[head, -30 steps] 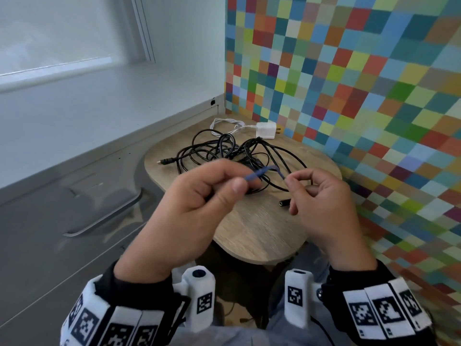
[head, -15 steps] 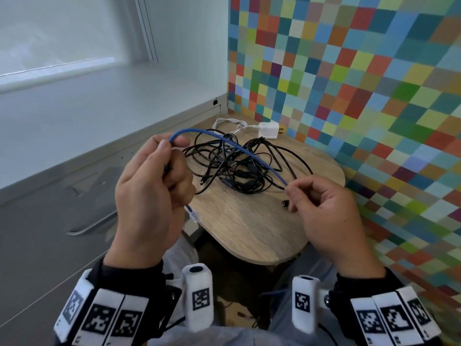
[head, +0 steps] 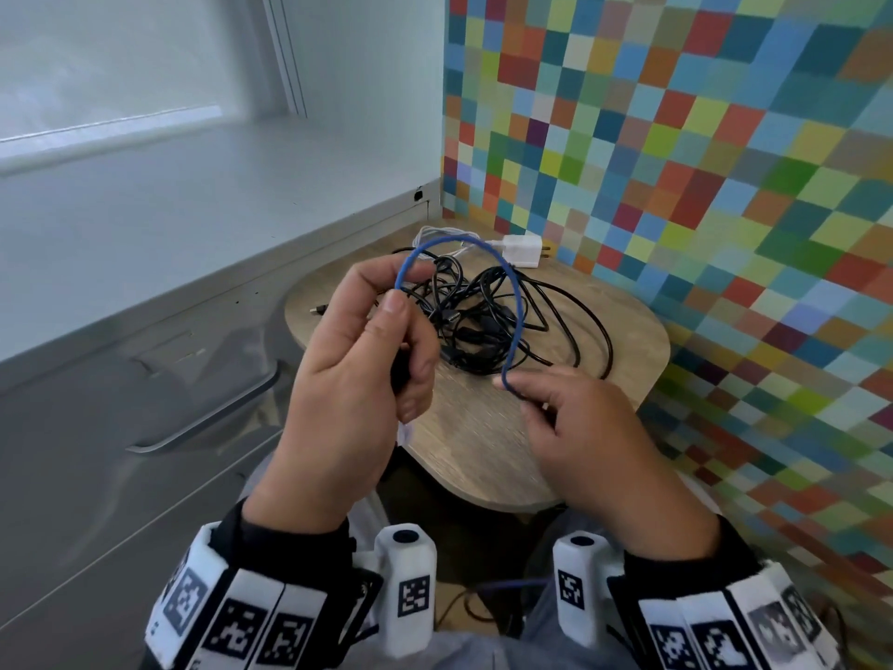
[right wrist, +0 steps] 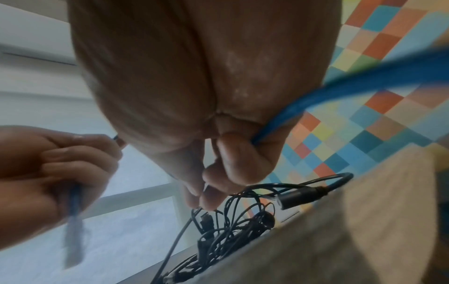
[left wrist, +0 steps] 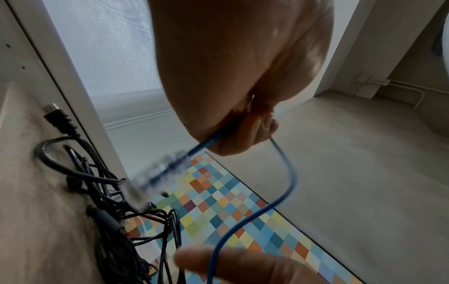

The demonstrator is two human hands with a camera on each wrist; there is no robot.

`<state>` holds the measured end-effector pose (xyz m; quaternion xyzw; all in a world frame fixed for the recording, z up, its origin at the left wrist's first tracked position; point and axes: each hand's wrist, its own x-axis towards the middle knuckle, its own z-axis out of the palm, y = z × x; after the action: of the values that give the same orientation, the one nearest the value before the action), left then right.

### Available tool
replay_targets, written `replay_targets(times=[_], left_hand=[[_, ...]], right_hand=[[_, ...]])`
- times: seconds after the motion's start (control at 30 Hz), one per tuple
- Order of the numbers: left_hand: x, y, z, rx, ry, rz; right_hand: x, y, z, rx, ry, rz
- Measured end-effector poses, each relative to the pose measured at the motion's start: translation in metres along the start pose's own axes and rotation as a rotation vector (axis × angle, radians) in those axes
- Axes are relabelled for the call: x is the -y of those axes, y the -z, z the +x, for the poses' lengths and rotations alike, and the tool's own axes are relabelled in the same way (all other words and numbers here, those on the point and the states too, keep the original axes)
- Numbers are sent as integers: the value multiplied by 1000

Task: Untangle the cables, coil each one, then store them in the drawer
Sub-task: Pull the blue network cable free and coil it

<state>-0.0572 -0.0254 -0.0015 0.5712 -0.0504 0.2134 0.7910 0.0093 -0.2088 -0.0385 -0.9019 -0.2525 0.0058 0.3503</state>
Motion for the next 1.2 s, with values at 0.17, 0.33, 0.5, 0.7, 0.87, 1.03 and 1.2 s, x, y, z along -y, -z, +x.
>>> replay_targets(times=[0.17,0.33,0.5,0.7,0.87,1.03,1.2], left_hand=[[6,1,2,-85,2,21],[6,6,5,-177,60,24],[10,5,6,-225,60,99],[12,5,7,-228,1,183],[11,8,6,-120,-54,151],[6,15,1,0,-31,35],[2,11,6,-76,172,41]], right_hand=[[7,-4,-4,11,4,146],[2,4,-2,-56,-35,378],[2,3,-3,20,-53,519],[0,1,-4,130,-19,578],[0,-1,-5,162,-29,671],[-5,4,-3,-13,-16,676],[-11,7,0,-259,-35,556]])
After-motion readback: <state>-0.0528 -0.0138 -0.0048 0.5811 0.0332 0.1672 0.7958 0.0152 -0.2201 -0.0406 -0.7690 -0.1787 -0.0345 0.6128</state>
